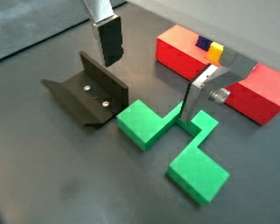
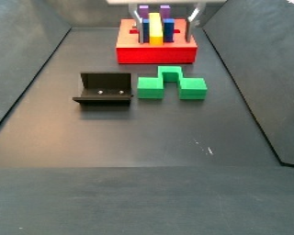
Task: Pick up the green object. Move up. Place the green object on the fixture. Regrasp the green object. Move to above the board. Insert the green object.
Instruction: Pick up the green object.
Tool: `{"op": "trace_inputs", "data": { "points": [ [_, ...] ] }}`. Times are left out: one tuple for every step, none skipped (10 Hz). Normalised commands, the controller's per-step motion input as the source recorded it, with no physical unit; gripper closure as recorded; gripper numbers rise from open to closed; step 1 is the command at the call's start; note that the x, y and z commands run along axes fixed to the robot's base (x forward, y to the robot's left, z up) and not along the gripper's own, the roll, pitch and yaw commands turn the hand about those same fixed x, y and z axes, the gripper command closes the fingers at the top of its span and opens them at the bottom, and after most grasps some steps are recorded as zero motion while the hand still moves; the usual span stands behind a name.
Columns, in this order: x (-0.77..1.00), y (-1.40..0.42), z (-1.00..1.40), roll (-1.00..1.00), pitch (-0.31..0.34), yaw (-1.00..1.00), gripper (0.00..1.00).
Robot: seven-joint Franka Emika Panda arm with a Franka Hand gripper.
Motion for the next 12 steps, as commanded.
{"op": "trace_inputs", "data": {
  "points": [
    [0.14, -0.44, -0.56, 0.03, -0.057, 0.0, 0.0],
    [0.1, -0.42, -0.54, 0.02, -0.057, 0.0, 0.0],
    [-0.01, -0.41, -0.53, 0.05, -0.089, 0.0, 0.0],
    [-0.1, -0.36, -0.53, 0.06, -0.099, 0.0, 0.0],
    [-0.19, -0.33, -0.53, 0.07, -0.096, 0.0, 0.0],
    [-0.17, -0.32, -0.52, 0.06, -0.1, 0.0, 0.0],
    [-0.13, -0.34, -0.55, 0.06, -0.107, 0.0, 0.0],
    [-0.09, -0.35, -0.55, 0.06, -0.103, 0.0, 0.0],
    [-0.12, -0.33, -0.52, 0.05, -0.099, 0.0, 0.0],
    [-0.09, -0.23, -0.27, 0.0, -0.067, 0.0, 0.0],
    [-0.04, -0.07, -0.04, 0.0, -0.061, 0.0, 0.0],
    [-0.03, -0.07, -0.03, 0.0, -0.049, 0.0, 0.0]
  ]
}}
